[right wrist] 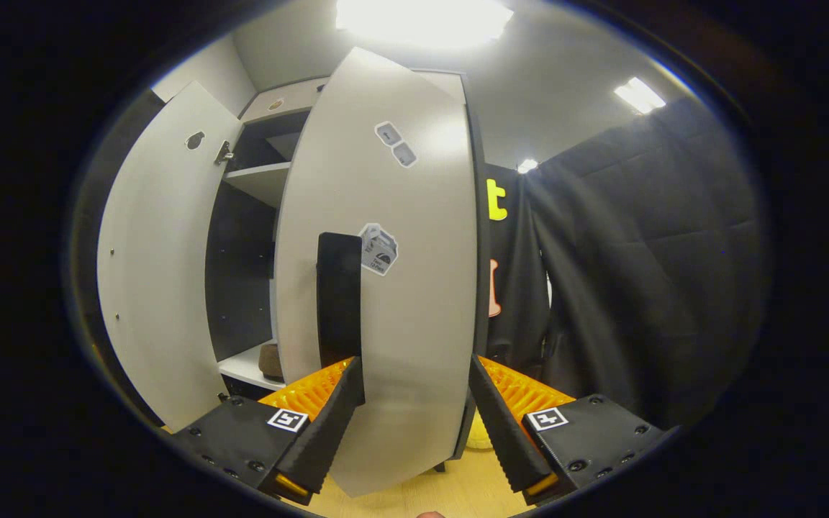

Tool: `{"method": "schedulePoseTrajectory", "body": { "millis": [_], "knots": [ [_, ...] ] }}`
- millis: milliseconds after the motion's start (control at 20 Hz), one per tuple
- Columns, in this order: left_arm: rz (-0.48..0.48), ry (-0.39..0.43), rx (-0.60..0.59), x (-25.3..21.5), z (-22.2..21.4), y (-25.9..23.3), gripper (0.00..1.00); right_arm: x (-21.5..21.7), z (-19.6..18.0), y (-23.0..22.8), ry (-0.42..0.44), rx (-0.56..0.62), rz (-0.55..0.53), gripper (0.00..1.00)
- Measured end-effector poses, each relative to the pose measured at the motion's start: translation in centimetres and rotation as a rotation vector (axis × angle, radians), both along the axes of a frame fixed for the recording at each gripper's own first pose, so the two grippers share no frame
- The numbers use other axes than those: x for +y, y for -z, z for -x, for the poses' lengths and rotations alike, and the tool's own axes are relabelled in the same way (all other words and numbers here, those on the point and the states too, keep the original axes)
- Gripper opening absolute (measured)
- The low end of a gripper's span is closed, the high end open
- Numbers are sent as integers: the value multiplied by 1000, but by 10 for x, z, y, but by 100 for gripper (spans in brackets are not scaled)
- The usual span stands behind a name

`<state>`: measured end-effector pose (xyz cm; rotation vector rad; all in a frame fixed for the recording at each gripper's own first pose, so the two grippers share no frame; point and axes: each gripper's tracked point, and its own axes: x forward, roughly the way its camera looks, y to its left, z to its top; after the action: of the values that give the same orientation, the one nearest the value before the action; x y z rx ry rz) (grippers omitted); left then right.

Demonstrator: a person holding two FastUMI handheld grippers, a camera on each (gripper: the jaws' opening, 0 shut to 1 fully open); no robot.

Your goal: Grab one shoe with the right hand and put it into the shoe cabinet, grab the other shoe with the left hand and put it into the shoe cabinet; then close the right door with the right hand and the left door with the left hand.

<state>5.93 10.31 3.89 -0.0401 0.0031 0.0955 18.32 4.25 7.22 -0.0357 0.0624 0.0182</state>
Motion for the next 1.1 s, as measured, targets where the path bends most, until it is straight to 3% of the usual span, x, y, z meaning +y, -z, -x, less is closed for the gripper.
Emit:
{"method": "schedulePoseTrajectory", "body": {
  "millis": [250, 300, 450, 500, 1000, 1050, 1100],
  "knots": [
    [-2, -45, 8, 18, 3, 1, 93, 12, -11, 0, -18, -4, 8, 95],
    [0, -50, 11, 21, 2, 1, 100, 12, -12, 1, -22, -1, 3, 92],
    [17, -58, 23, 28, -4, 3, 100, 16, -8, 5, -50, 20, -24, 92],
    [26, -63, 26, 31, -6, 2, 100, 15, -5, 5, -54, 21, -22, 96],
    [-1, -124, -23, 78, -51, -39, 100, -24, 43, 14, -50, 6, 5, 96],
    [-8, -131, -27, 85, -58, -44, 94, -28, 47, 16, -46, 10, 6, 96],
    [-13, -136, -32, 90, -65, -48, 100, -33, 50, 20, -37, 17, 9, 96]
  ]
}}
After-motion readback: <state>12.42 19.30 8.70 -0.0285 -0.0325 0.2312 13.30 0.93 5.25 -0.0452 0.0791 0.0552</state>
